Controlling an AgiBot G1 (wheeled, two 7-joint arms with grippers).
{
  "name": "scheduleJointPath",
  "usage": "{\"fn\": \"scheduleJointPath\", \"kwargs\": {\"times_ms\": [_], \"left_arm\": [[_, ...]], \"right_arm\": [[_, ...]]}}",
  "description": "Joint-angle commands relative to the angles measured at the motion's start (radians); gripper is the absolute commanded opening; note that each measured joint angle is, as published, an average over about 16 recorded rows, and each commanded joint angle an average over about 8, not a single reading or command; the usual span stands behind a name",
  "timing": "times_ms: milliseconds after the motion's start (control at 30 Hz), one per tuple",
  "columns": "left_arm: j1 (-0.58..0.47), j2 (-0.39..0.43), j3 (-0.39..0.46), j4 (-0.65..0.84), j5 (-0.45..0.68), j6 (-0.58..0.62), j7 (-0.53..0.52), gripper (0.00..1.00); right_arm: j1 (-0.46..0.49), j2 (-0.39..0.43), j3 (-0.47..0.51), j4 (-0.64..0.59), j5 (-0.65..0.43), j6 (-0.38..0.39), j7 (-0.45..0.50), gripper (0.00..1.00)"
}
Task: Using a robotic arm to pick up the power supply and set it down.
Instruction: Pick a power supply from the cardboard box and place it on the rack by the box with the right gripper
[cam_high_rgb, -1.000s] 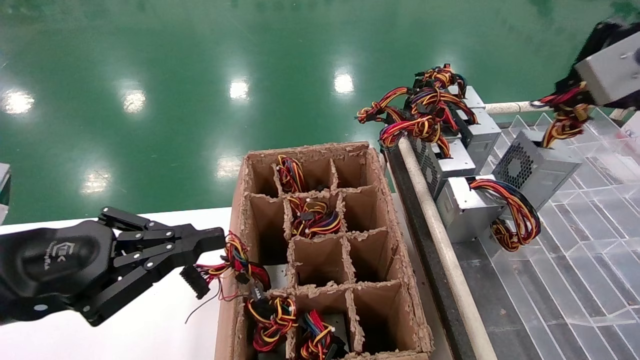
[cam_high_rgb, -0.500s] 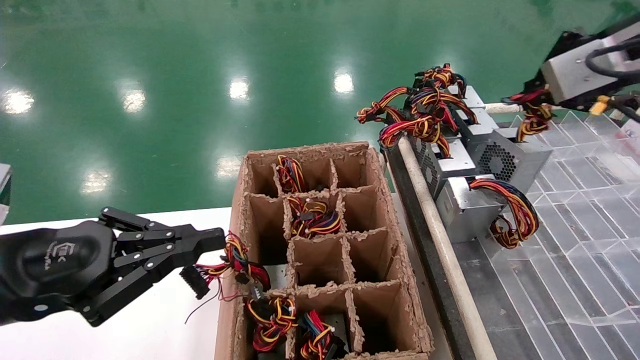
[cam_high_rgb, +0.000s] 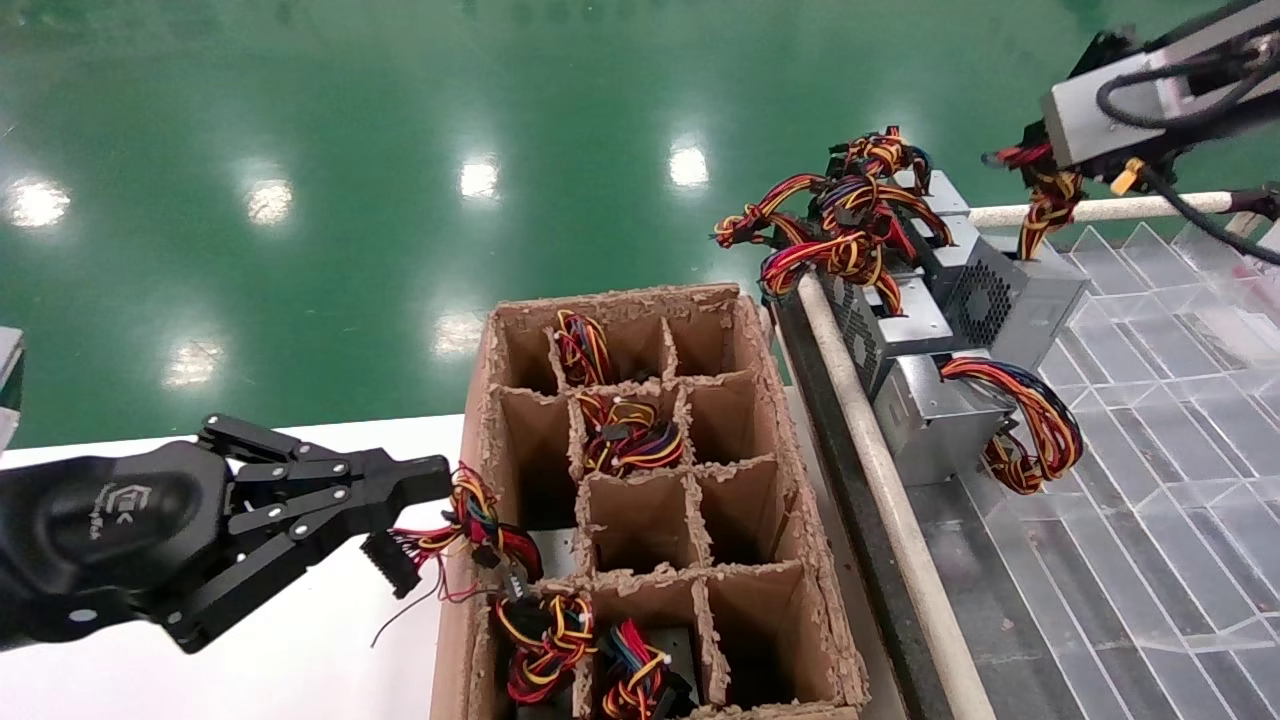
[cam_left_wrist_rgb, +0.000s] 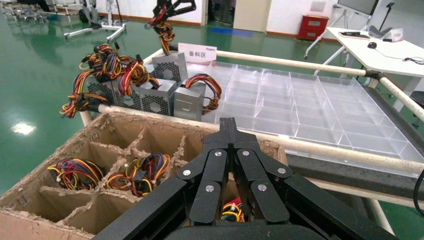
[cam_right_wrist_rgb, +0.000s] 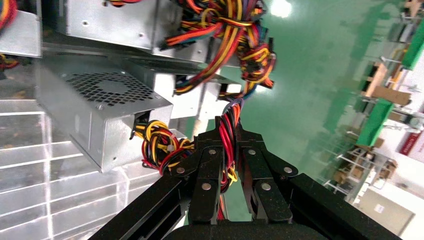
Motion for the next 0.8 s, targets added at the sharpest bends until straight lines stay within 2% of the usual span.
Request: {"fn": "scheduleJointPath", "kwargs": {"times_ms": [33, 433, 800], "left_arm": [[0.000, 0.000, 0.000, 0.000, 0.000, 0.000, 0.000, 0.00], [0.000, 0.000, 0.000, 0.000, 0.000, 0.000, 0.000, 0.00], [0.000, 0.000, 0.000, 0.000, 0.000, 0.000, 0.000, 0.00]], "right_arm": [[0.003, -0.005, 0.006, -0.018, 0.008, 0.013, -0.013, 0.00], [-0.031, -0.018, 0.016, -0.060, 0.028, -0.059, -0.048, 0.00], [-0.045, -0.024, 0.009, -0.069, 0.023, -0.121, -0.039, 0.00]]}}
